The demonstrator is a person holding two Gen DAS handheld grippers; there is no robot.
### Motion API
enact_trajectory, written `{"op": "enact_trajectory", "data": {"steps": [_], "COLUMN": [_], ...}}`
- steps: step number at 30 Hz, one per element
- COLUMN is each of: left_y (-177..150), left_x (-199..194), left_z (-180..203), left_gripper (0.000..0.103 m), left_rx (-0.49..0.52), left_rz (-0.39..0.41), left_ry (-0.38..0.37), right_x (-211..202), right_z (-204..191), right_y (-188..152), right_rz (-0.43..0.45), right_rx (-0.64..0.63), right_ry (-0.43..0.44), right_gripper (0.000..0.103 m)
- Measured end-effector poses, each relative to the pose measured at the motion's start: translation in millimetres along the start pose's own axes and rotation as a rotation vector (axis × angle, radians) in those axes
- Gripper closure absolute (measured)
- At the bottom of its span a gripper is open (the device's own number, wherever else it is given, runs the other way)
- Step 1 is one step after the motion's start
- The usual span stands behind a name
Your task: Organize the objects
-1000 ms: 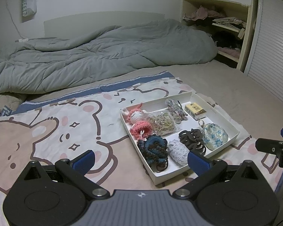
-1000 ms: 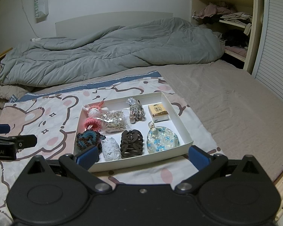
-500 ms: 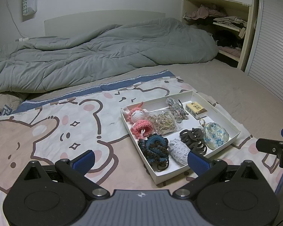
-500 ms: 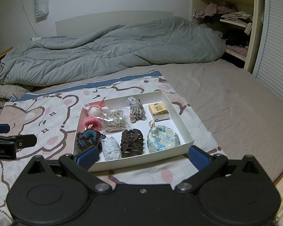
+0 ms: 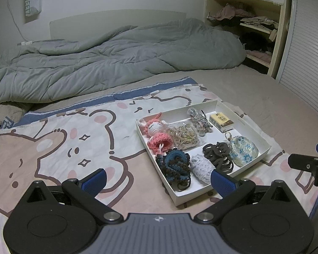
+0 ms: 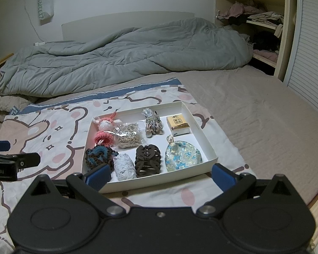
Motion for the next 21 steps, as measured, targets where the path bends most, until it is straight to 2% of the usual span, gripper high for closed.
{"op": "enact_trajectory", "data": {"steps": [21], "left_y": [0.9], "left_x": [1.7], "left_z": [2.2], "left_gripper": [0.0], "left_rx": [-0.003], "left_rz": [-0.008], "left_ry": [-0.002], "right_x": [1.7], "right_z": [-0.6], "right_y": [1.5], "right_rz": [-0.006], "right_rx": [-0.008], "right_ry": [0.006], "right_gripper": [0.0]}}
Point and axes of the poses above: each gripper's, at about its wrist camera, not at the fingertips, and x roughly the way its jaws point, z to its right, y to its top, the point moved 7 cm from there along x, roughly the way its jaws point, and after that the axes turned 6 degrees about -z, right-handed, at the moved point
